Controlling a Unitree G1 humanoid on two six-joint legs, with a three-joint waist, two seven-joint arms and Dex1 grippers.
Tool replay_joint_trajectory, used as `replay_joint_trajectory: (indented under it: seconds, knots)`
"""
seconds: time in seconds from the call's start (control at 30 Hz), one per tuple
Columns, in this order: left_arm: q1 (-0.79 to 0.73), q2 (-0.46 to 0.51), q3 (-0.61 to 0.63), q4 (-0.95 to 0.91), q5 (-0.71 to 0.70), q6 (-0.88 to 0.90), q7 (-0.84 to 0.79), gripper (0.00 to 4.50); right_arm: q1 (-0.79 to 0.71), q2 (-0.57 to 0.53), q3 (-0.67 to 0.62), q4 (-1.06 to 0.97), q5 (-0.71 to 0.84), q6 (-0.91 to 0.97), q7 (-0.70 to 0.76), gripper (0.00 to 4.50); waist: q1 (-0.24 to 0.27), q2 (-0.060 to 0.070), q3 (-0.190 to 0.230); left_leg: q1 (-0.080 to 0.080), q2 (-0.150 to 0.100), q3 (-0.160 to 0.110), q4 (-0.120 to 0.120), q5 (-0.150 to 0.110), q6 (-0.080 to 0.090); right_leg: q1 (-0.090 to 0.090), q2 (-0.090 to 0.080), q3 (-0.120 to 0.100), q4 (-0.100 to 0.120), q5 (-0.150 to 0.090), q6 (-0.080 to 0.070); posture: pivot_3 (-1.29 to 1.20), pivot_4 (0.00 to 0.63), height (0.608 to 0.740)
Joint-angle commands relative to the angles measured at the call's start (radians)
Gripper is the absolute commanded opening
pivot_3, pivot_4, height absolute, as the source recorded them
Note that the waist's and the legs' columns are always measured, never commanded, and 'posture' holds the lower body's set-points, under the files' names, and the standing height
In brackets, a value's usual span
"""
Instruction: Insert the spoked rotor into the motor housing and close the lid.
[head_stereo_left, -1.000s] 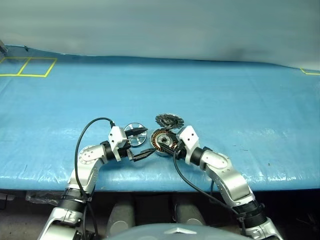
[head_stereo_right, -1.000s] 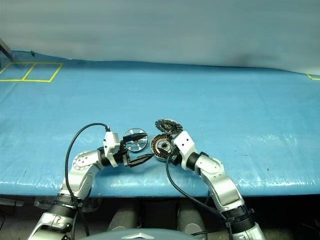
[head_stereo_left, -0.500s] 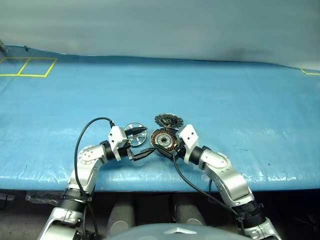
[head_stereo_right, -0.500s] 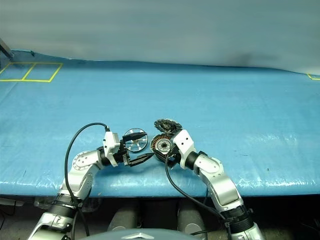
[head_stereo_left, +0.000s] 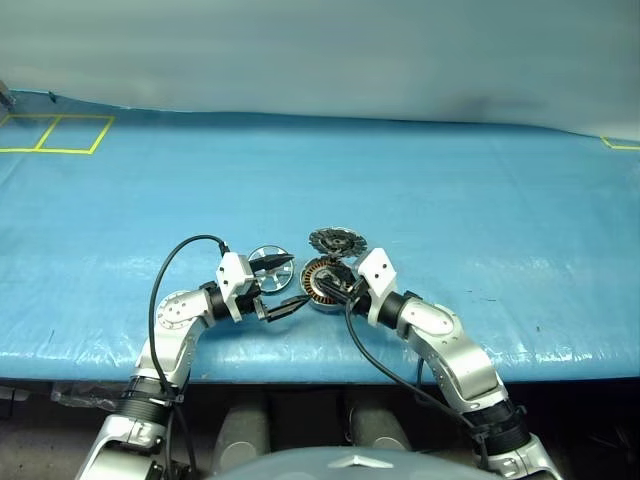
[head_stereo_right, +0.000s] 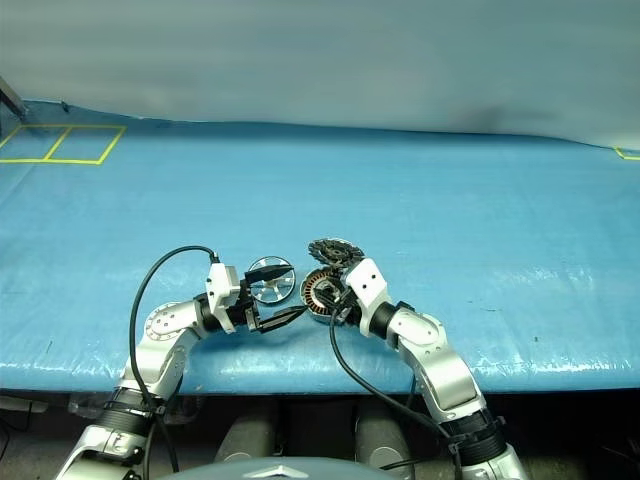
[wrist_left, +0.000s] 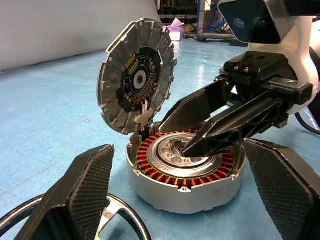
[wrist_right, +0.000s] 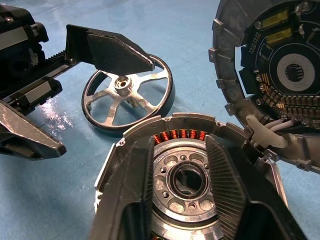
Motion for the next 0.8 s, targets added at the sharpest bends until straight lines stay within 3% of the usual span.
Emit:
replay_joint_trajectory:
  seconds: [0.03, 0.07, 0.1, 0.8]
  knots:
    - [-0.006, -0.001, 0.010, 0.003, 0.002, -0.028, 0.002, 4.50, -0.016, 0.005, -0.015, -0.019, 0.006, -0.011, -0.003, 0.35, 0.000, 0.000, 0.000, 0.000, 0.000, 0.000, 0.000, 0.000, 0.000, 0.000, 0.000, 0.000, 0.000, 0.000, 0.000, 0.00, 0.150, 0.740]
    - [-0.007, -0.002, 0.010, 0.004, 0.003, -0.029, 0.002, 4.50, -0.018, 0.006, -0.015, -0.015, 0.004, -0.014, -0.005, 0.03, 0.000, 0.000, 0.000, 0.000, 0.000, 0.000, 0.000, 0.000, 0.000, 0.000, 0.000, 0.000, 0.000, 0.000, 0.000, 0.00, 0.150, 0.740]
    - [-0.008, -0.002, 0.010, 0.005, 0.003, -0.030, 0.003, 4.50, -0.019, 0.007, -0.015, -0.013, 0.002, -0.015, -0.006, 0.01, 0.000, 0.000, 0.000, 0.000, 0.000, 0.000, 0.000, 0.000, 0.000, 0.000, 0.000, 0.000, 0.000, 0.000, 0.000, 0.00, 0.150, 0.740]
    - [-0.010, -0.002, 0.005, 0.011, 0.006, -0.032, 0.015, 4.50, -0.027, -0.001, -0.004, 0.083, -0.052, -0.008, -0.035, 0.01, 0.001, -0.001, 0.000, 0.001, 0.000, 0.000, 0.000, 0.000, 0.000, 0.001, 0.000, 0.000, 0.000, 0.000, 0.000, 0.00, 0.150, 0.740]
